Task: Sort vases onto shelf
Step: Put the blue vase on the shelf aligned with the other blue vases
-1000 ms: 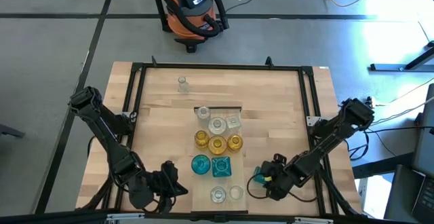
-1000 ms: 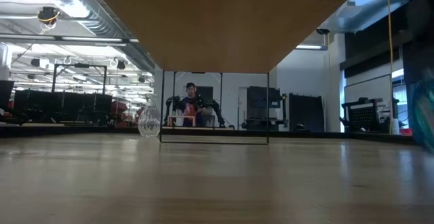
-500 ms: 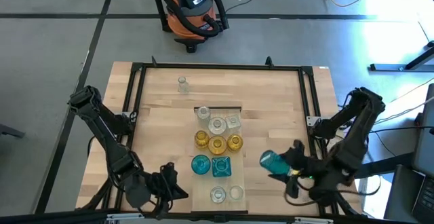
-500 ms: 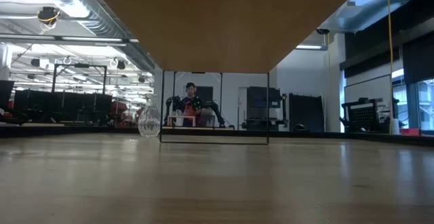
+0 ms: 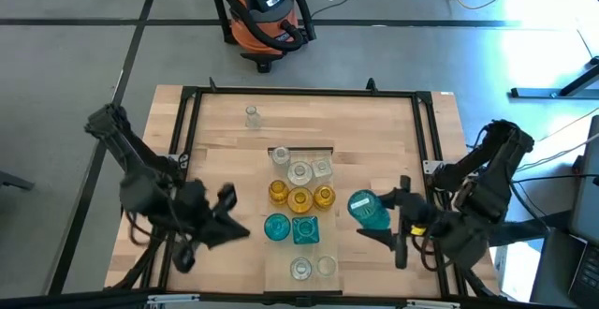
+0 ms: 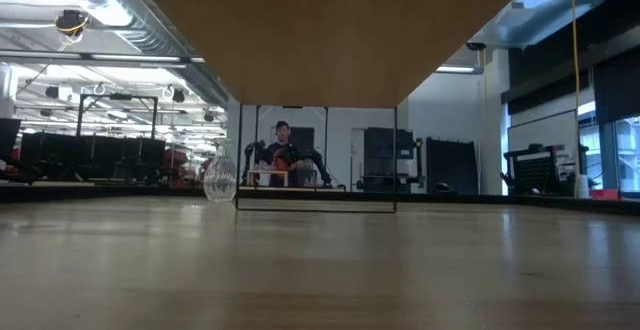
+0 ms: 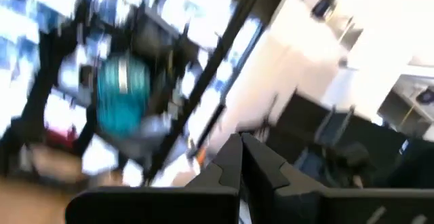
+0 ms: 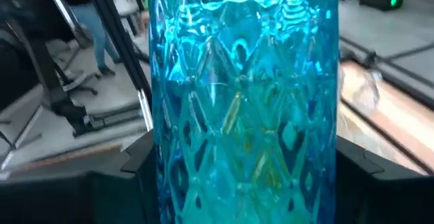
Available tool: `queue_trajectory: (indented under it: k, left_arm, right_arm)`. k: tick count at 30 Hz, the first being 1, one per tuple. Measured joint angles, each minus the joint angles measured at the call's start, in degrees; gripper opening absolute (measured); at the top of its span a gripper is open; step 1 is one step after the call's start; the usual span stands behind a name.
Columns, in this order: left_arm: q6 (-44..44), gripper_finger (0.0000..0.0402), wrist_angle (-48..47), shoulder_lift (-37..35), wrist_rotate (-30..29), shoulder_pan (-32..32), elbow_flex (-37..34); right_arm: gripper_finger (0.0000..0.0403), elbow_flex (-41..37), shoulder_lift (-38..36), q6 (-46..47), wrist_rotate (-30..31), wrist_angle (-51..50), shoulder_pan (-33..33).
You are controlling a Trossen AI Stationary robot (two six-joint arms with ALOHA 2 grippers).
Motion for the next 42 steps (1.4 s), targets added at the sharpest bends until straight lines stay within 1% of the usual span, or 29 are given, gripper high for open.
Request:
queue_trajectory:
  k: [2,4,8,10,12,15,17,19,21,24,25,32,34,36,39,42]
  left_arm:
    - [5.9,0.0,4.5,-0.9,0.9,1.2,0.0]
    - [9.5,0.0,6.6,-1.4,1.5,2.6,0.0]
    - [9.6,0.0,6.5,-1.3,1.7,5.5,0.0]
    - [9.6,0.0,6.5,-1.3,1.9,7.0,0.0]
    - [11.2,0.0,6.7,-1.3,5.0,9.5,0.0]
    - [20.2,0.0,4.1,-1.2,10.7,12.9,1.0]
    - [28.4,0.0,-0.3,-1.1,13.2,14.7,3.0]
    - [33.0,0.0,-2.6,-0.9,14.4,16.6,4.8]
    - [34.0,0.0,-2.5,-0.8,12.5,18.1,5.4]
    - [34.1,0.0,0.1,-0.8,6.3,20.6,5.6]
    - [34.1,0.0,0.5,-0.8,5.1,21.5,5.6]
    - [34.7,0.0,0.7,-0.8,4.2,27.0,5.6]
    - [40.0,0.0002,0.8,-0.7,4.6,28.2,5.6]
    - [47.4,0.0014,1.4,-0.5,3.0,28.4,5.6]
    - [58.9,0.0052,5.3,0.0,3.3,29.0,5.6]
    - [73.4,0.0105,12.2,1.4,4.3,30.2,5.6]
  right_arm:
    - [0.0253,0.0,0.1,-3.9,-1.1,4.5,-1.9]
    - [0.0253,0.0,0.1,-7.1,-3.0,8.6,-3.8]
    - [0.0253,0.0,0.1,-10.4,-5.4,14.4,-7.4]
    - [0.0253,0.0,0.1,-10.4,-8.1,16.4,-9.4]
    - [0.0253,0.0,0.1,-9.8,-12.0,19.4,-11.5]
    - [0.0253,0.0,0.1,-8.3,-18.0,24.6,-14.4]
    - [0.0253,0.0,0.1,-8.0,-20.5,27.5,-16.0]
    - [0.0253,0.0,0.1,-7.8,-22.3,30.3,-17.5]
    - [0.0253,0.0,0.1,-7.7,-23.9,33.4,-18.8]
    - [0.0253,0.0,0.1,-6.6,-26.1,37.1,-20.5]
    - [0.0253,0.0,0.1,-6.5,-26.8,37.8,-20.9]
    - [0.0253,0.0,0.1,-5.0,-27.0,38.9,-21.9]
    - [0.0253,0.0,0.1,-4.3,-27.0,38.8,-21.9]
    - [0.0253,0.0,0.1,-3.9,-27.0,38.8,-21.9]
    - [0.0253,0.0,0.1,-3.7,-27.0,39.0,-21.9]
    - [0.0253,0.0,0.1,-2.4,-27.1,39.1,-22.5]
